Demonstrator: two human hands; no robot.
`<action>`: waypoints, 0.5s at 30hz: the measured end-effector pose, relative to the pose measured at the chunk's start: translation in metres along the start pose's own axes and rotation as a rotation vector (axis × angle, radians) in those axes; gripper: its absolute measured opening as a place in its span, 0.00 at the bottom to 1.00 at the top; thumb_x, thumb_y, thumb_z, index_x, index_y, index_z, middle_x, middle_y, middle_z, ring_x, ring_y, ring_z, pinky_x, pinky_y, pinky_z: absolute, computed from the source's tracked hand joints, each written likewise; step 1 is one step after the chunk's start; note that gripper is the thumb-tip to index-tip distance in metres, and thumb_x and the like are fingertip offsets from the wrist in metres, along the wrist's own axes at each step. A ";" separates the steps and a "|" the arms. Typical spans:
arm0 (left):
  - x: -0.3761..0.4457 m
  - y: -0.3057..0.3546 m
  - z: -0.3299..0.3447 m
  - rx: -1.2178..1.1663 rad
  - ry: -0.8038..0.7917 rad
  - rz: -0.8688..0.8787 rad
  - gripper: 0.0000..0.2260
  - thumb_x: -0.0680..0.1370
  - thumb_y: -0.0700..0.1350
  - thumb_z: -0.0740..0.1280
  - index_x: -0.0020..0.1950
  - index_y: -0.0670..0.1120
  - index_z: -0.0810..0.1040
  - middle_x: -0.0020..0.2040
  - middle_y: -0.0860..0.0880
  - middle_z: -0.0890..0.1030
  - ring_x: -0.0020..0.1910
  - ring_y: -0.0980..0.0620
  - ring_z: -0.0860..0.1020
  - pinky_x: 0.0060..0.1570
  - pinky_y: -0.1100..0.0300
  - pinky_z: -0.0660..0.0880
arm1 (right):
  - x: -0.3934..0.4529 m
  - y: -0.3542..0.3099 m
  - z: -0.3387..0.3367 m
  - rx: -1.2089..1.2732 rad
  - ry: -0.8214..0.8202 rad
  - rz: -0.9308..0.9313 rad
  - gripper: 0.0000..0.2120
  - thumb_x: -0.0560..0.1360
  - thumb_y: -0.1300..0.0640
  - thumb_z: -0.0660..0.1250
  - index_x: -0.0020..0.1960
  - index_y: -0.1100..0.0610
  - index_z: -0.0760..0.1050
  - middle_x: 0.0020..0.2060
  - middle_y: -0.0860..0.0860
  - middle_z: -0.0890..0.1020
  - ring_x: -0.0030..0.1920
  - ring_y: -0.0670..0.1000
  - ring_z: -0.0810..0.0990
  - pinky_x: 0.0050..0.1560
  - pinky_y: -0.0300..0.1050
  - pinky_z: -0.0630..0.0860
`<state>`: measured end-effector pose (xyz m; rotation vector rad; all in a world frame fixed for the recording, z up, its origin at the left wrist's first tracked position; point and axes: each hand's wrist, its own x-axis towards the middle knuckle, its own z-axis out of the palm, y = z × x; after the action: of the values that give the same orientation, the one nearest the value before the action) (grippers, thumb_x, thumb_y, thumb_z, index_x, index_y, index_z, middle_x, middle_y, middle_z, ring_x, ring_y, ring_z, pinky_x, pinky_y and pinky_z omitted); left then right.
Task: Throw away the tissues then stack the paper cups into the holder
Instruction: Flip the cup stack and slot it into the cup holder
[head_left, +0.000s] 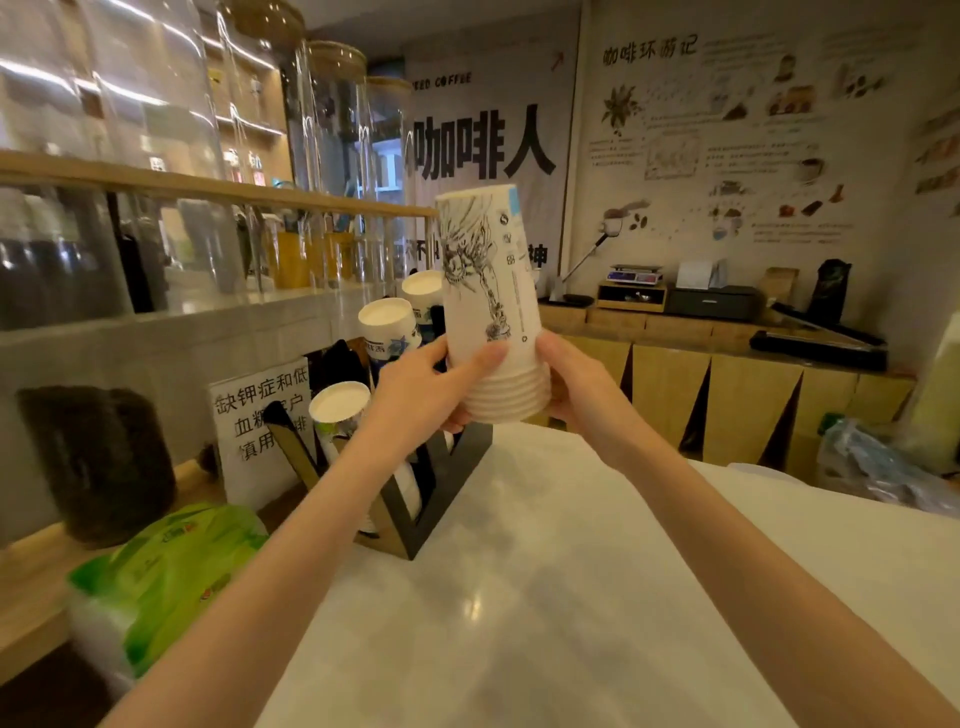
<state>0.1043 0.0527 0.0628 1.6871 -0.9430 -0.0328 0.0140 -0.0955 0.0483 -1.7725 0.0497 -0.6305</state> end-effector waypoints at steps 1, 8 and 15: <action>0.001 0.009 -0.010 0.025 0.038 0.029 0.34 0.58 0.71 0.62 0.59 0.55 0.74 0.29 0.57 0.81 0.27 0.60 0.79 0.24 0.70 0.73 | 0.004 -0.011 0.004 -0.007 -0.027 -0.033 0.10 0.76 0.44 0.58 0.56 0.38 0.71 0.54 0.41 0.80 0.54 0.42 0.79 0.52 0.39 0.78; -0.002 0.026 -0.070 0.171 0.155 0.115 0.30 0.61 0.71 0.60 0.59 0.59 0.73 0.41 0.63 0.78 0.36 0.68 0.77 0.29 0.73 0.71 | 0.025 -0.047 0.047 -0.094 -0.135 -0.220 0.16 0.72 0.48 0.67 0.55 0.34 0.67 0.46 0.29 0.80 0.49 0.33 0.78 0.42 0.27 0.74; -0.006 -0.008 -0.110 0.218 0.133 0.026 0.30 0.63 0.70 0.61 0.60 0.57 0.73 0.51 0.54 0.80 0.47 0.58 0.78 0.50 0.56 0.77 | 0.048 -0.022 0.091 -0.118 -0.186 -0.220 0.27 0.68 0.43 0.69 0.65 0.45 0.67 0.56 0.43 0.79 0.53 0.41 0.79 0.54 0.42 0.77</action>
<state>0.1575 0.1451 0.0926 1.8514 -0.8935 0.2044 0.0886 -0.0256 0.0723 -1.9601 -0.2431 -0.6273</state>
